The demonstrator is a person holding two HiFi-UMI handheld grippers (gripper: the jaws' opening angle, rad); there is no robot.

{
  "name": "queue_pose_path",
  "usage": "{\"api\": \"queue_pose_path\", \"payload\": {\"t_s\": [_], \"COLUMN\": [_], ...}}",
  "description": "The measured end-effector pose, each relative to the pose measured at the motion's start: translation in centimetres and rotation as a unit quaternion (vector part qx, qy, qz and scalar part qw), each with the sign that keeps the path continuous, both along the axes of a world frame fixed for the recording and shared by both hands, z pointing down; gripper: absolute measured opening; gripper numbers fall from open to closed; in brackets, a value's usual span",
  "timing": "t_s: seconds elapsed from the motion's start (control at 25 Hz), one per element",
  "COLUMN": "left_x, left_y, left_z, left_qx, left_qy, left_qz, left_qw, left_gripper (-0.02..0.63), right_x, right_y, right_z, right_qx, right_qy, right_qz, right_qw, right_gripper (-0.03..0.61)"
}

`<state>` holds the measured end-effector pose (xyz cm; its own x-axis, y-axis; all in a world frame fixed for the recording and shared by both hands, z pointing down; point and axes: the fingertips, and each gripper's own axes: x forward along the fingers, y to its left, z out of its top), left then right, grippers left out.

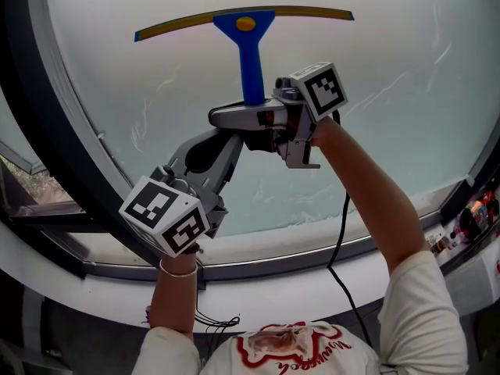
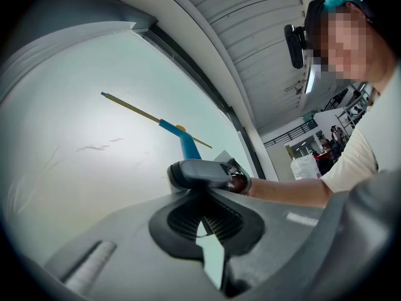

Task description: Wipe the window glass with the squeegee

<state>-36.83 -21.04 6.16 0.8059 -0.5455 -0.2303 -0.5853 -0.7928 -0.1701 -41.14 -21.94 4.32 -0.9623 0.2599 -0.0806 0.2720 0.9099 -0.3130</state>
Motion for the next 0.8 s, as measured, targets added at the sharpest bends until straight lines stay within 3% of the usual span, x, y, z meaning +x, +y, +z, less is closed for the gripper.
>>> {"api": "queue_pose_path", "payload": {"t_s": [0.8], "left_x": [0.0], "left_y": [-0.7], "left_z": [3.2], "left_qx": [-0.038], "left_qy": [0.009], "left_qz": [0.002], "left_qw": [0.9992], "left_gripper": [0.002], "right_x": [0.0], "right_y": [-0.7], "right_z": [3.2], "right_qx": [-0.011], "right_qy": [-0.002], "right_qz": [0.000], "right_qw": [1.000], "right_gripper": [0.044]}}
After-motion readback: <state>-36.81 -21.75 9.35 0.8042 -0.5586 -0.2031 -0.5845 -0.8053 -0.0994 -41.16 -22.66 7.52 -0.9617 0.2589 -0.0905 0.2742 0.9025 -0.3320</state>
